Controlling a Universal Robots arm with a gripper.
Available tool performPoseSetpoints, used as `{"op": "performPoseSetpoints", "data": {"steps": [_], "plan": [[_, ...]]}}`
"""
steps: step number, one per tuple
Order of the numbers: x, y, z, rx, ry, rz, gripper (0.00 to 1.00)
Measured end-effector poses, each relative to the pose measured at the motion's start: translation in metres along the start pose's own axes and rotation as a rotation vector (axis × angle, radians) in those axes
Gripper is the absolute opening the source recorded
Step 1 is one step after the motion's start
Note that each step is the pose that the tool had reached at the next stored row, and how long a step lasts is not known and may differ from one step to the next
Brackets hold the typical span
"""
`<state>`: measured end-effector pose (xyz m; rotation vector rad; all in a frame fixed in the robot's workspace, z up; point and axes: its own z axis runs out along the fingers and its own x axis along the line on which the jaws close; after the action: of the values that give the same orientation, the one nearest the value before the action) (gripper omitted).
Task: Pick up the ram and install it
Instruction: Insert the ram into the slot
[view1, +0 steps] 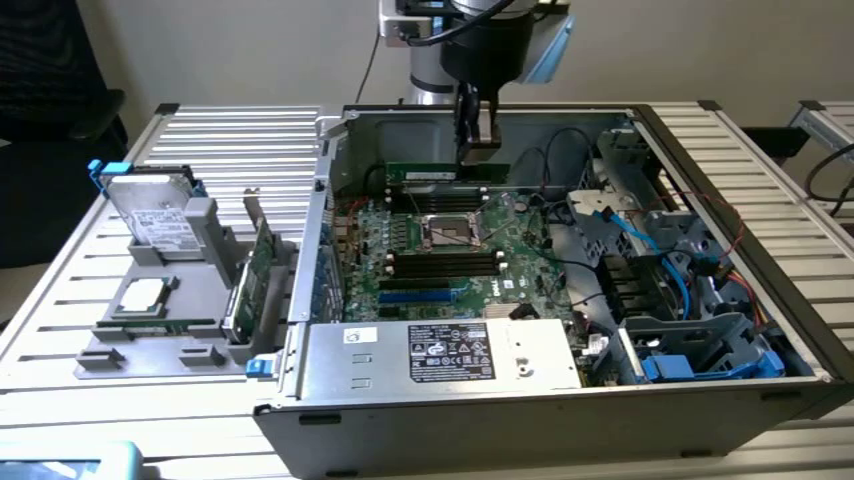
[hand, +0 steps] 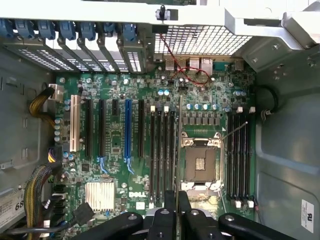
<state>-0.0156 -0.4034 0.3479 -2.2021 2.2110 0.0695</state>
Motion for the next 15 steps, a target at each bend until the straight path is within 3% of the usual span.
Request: {"op": "performPoseSetpoints", "data": {"steps": [9,15], "plan": [[0.0006,-0.0011,0.0065,-0.0004,0.0165,-0.010,0.14],[0.0010,-0.0011,0.0106,-0.0005,0.0177,-0.011,0.14]]}}
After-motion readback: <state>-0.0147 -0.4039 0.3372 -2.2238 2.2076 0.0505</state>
